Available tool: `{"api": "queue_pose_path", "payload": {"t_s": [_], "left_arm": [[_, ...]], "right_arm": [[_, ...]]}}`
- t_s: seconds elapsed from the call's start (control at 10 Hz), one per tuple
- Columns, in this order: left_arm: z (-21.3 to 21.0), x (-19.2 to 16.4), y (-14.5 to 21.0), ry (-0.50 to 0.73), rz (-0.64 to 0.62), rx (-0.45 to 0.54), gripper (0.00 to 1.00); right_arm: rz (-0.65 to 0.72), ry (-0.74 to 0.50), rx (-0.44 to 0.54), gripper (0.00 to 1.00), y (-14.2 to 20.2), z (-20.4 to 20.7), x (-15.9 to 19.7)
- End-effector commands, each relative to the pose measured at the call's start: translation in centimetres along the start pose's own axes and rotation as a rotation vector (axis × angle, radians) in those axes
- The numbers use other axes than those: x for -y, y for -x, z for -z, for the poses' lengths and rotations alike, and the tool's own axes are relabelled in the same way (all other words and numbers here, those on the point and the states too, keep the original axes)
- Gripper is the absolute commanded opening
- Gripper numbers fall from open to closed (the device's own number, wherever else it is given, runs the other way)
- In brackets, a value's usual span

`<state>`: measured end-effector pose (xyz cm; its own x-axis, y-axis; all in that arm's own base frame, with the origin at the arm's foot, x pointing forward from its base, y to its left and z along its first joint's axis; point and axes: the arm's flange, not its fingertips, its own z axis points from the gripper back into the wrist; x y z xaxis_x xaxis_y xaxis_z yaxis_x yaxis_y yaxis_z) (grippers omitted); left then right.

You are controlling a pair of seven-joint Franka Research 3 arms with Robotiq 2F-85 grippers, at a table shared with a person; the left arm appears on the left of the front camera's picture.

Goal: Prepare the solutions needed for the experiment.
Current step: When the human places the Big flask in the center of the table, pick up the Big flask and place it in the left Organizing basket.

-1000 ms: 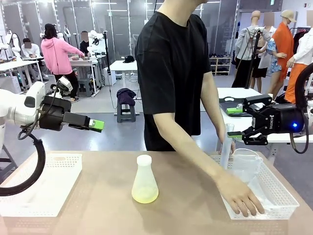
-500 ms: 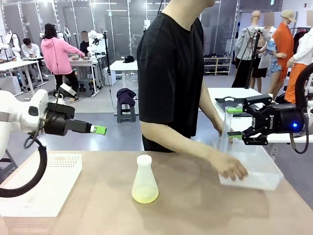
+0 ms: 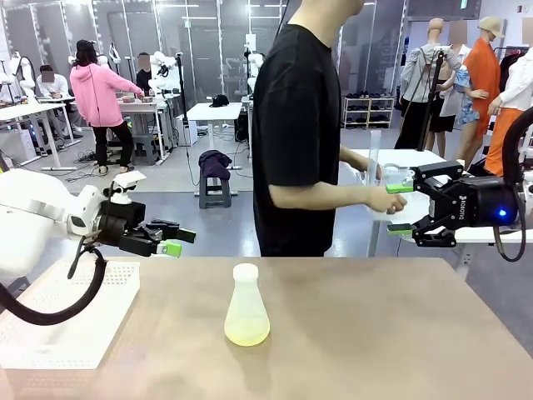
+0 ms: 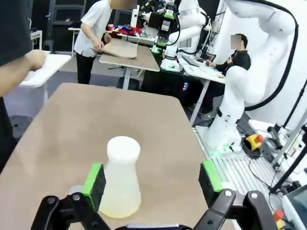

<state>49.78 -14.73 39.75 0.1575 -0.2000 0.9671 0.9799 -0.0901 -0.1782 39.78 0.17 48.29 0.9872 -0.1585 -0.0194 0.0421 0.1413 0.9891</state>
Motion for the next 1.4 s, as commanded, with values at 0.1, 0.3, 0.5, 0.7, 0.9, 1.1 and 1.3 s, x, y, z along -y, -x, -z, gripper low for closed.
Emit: {"api": "queue_pose_path", "payload": {"t_s": [0.1,0.3,0.5,0.7,0.9,1.1,1.3], "left_arm": [[0.0,0.7,0.0,0.003,-0.036,-0.005,1.00],[0.0,0.7,0.0,0.003,-0.036,-0.005,1.00],[0.0,0.7,0.0,0.003,-0.036,-0.005,1.00],[1.0,-0.7,1.1,-0.007,0.155,-0.024,1.00],[2.2,-1.5,2.9,0.063,0.348,-0.013,1.00],[3.5,-2.1,4.2,0.062,0.424,0.023,1.00],[4.1,-2.7,5.2,0.032,0.452,0.089,1.00]], "right_arm": [[0.004,-0.013,0.003,0.76,0.0,0.0,-0.2],[0.004,-0.013,0.003,0.76,0.0,0.0,-0.2],[0.004,-0.013,0.003,0.76,0.0,0.0,-0.2],[0.004,-0.013,0.003,0.76,0.0,0.0,-0.2],[0.004,-0.013,0.003,0.76,0.0,0.0,-0.2],[0.004,-0.013,0.003,0.76,0.0,0.0,-0.2],[0.004,-0.013,0.003,0.76,0.0,0.0,-0.2]]}}
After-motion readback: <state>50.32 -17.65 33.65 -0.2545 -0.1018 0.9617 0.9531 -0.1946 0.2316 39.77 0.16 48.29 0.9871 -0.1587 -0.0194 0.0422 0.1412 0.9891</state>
